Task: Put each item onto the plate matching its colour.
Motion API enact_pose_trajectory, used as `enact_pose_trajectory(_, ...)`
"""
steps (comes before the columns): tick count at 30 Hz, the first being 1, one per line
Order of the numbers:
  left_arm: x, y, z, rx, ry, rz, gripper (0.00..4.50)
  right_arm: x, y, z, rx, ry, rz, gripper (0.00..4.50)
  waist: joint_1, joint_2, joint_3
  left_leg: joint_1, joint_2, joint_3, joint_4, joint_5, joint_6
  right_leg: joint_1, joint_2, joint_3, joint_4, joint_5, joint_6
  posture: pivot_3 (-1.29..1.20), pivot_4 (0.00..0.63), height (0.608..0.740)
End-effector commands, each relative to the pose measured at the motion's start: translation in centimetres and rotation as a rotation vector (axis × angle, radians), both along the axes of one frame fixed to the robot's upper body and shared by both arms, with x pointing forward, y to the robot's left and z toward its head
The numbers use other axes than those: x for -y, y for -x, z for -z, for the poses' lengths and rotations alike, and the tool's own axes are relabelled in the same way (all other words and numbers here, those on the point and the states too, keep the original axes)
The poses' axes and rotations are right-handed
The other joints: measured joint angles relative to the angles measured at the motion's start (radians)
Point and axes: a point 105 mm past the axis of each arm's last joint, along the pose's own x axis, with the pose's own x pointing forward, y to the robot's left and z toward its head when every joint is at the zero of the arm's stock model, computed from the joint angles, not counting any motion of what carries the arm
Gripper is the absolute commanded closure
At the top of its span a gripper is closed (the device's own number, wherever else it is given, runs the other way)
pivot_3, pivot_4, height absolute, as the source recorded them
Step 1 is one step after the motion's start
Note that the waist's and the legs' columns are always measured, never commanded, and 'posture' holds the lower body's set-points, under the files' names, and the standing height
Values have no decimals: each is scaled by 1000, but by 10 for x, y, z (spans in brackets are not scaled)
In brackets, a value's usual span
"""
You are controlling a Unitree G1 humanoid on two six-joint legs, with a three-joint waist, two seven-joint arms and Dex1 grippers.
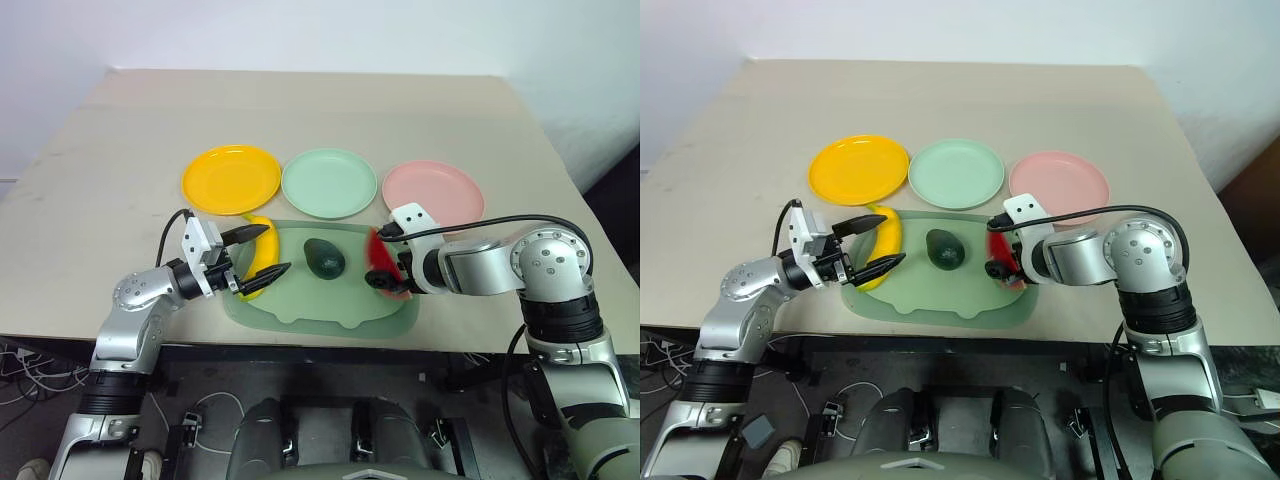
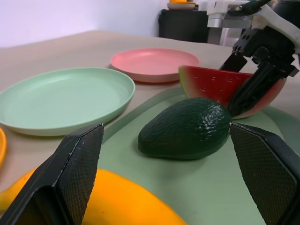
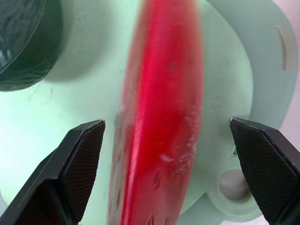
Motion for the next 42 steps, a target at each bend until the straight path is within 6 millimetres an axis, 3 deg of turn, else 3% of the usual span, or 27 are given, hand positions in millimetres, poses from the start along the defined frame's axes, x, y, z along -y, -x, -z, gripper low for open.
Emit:
enact_pose_trajectory(1,5,5,-14,21,12,53,26,-9,3,-7,24,6,-58,0,0,0,0,0,0,0,0,0,0,0,0,0,0,0,0,0,150,695)
enact_pose_trajectory(17,8,9,-23,42,-42,113,26,-25,4,-10,30,-32,-108,0,1,0,0,0,0,0,0,0,0,0,0,0,0,0,0,0,150,695)
enact_pose_trajectory(24,5,9,-24,44,-49,106,26,-25,7,2,24,107,-165,0,1,0,0,0,0,0,0,0,0,-1,0,0,0,0,0,0,150,695)
enact_pose_trajectory(27,4,9,-24,47,-52,102,0,-25,9,8,6,118,-176,639,1,0,0,0,0,0,0,0,0,0,0,0,-1,0,0,0,150,695)
enact_pose_trajectory(31,2,9,-24,48,-58,96,0,-24,11,10,-1,126,-186,1929,1,0,0,0,0,0,-1,0,0,0,0,0,-1,0,0,0,150,695)
enact_pose_trajectory(34,2,10,-24,49,-57,92,0,-22,11,10,-2,124,-188,2199,2,0,0,0,0,0,-1,0,0,0,0,0,-1,0,0,0,150,695)
enact_pose_trajectory(38,0,10,-24,56,-72,87,0,-13,10,6,0,113,-172,2243,4,0,0,0,0,0,-1,0,0,0,0,0,-1,0,0,0,150,695)
enact_pose_trajectory(42,-1,12,-24,54,-73,84,0,8,-2,-18,24,56,-108,2244,5,0,1,0,0,0,-1,0,1,0,0,0,-1,0,0,0,150,695)
